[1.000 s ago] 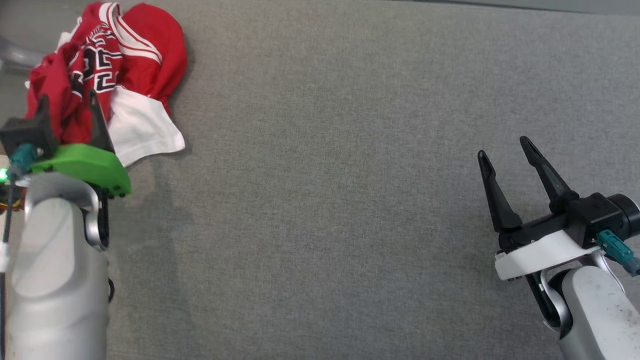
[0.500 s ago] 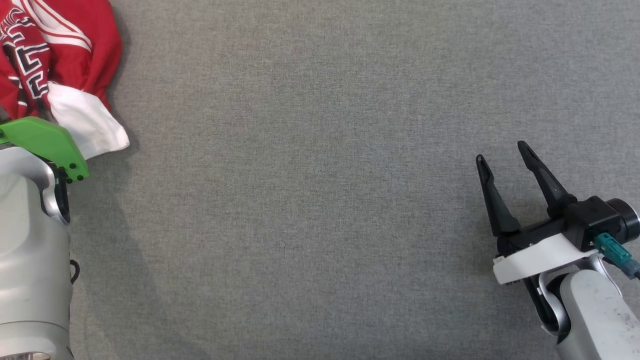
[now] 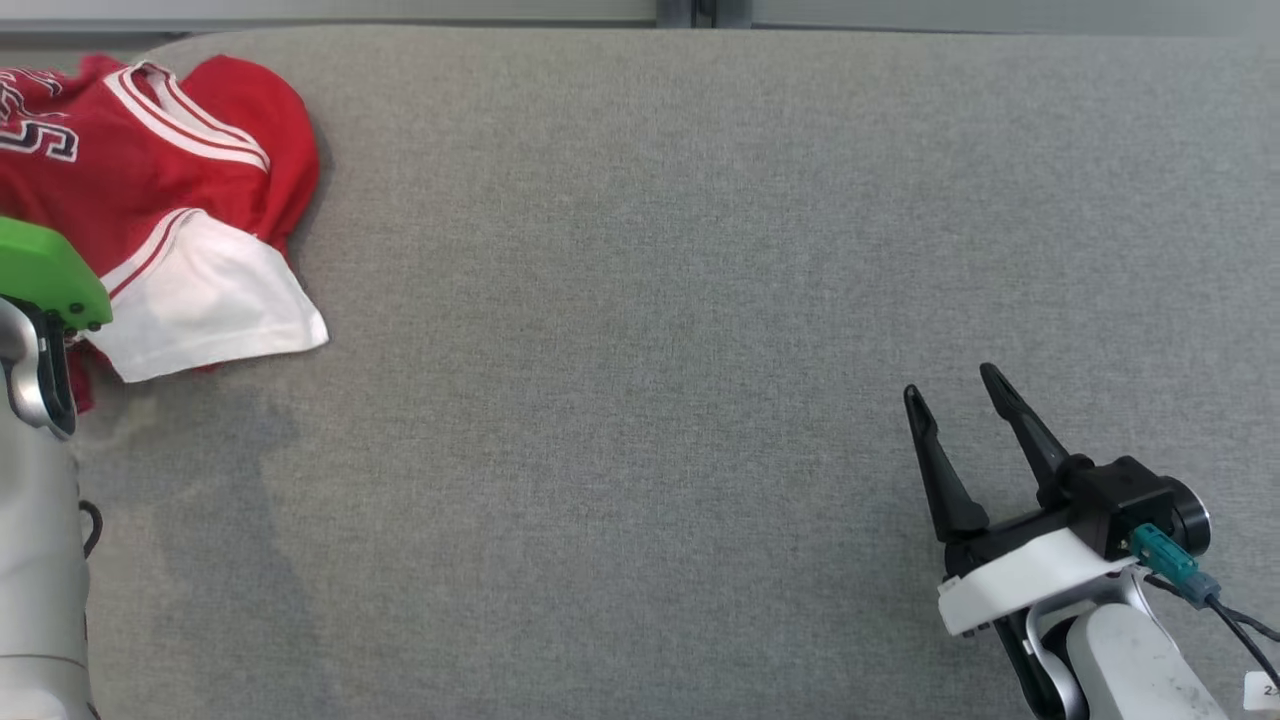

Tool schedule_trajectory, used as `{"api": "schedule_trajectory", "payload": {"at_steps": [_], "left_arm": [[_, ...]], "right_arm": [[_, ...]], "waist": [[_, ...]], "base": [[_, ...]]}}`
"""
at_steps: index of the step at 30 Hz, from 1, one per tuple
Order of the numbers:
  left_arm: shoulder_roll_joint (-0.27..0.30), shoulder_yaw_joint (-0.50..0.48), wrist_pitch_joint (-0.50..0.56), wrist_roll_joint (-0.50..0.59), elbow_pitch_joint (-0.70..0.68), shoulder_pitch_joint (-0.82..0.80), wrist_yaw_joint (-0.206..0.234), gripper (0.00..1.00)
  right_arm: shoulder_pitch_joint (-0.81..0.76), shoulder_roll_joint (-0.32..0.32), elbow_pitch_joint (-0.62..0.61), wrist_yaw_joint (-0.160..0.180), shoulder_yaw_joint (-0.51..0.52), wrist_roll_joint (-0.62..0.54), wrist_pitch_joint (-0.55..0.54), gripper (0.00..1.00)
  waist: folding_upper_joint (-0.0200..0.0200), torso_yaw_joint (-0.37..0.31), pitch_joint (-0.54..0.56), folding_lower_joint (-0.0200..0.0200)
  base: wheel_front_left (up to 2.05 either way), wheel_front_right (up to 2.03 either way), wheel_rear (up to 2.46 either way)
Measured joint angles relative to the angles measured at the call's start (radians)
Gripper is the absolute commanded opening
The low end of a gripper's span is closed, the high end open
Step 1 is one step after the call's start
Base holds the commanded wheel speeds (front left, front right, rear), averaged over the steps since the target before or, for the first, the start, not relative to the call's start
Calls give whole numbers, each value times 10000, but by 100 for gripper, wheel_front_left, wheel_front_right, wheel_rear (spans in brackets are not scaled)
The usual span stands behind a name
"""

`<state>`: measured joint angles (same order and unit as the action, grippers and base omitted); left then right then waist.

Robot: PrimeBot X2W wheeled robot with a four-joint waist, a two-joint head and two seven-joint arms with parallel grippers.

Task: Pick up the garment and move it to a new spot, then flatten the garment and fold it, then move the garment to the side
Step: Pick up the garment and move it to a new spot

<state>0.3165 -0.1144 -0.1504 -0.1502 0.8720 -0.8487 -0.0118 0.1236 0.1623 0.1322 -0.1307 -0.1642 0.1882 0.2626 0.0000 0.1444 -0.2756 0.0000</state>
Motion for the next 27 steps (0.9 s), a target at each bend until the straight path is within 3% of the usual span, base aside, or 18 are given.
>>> {"api": "schedule_trajectory", "payload": {"at_steps": [4, 9, 17, 22, 27], "left_arm": [[-153, 255, 374, -153, -1528, 179, -410, 0], [-654, 681, 1544, -656, -4575, 894, -853, 0], [-1632, 2077, 4008, -1778, -9948, 2157, -1039, 0], [-2280, 3267, 4903, -2514, -11699, 2518, -1066, 0], [-2596, 4683, 5185, -3231, -12136, 2614, -823, 0]], "right_arm": [[-218, -222, 69, 0, 144, 17, 0, 100], [-409, -458, 71, 0, 324, 31, 0, 100], [-418, -723, -2, 0, 558, 48, 0, 100], [-216, -836, -61, 0, 650, 125, 0, 100], [-58, -928, -56, 2, 765, 199, 0, 100]], "waist": [[0, -46, 499, 0], [0, -324, 985, 0], [1, -1303, 1168, 0], [1, -2024, 1054, 0], [1, -2797, 868, 0]], "base": [[0, 0, 0], [0, 0, 0], [0, 0, 0], [0, 0, 0], [0, 0, 0]]}}
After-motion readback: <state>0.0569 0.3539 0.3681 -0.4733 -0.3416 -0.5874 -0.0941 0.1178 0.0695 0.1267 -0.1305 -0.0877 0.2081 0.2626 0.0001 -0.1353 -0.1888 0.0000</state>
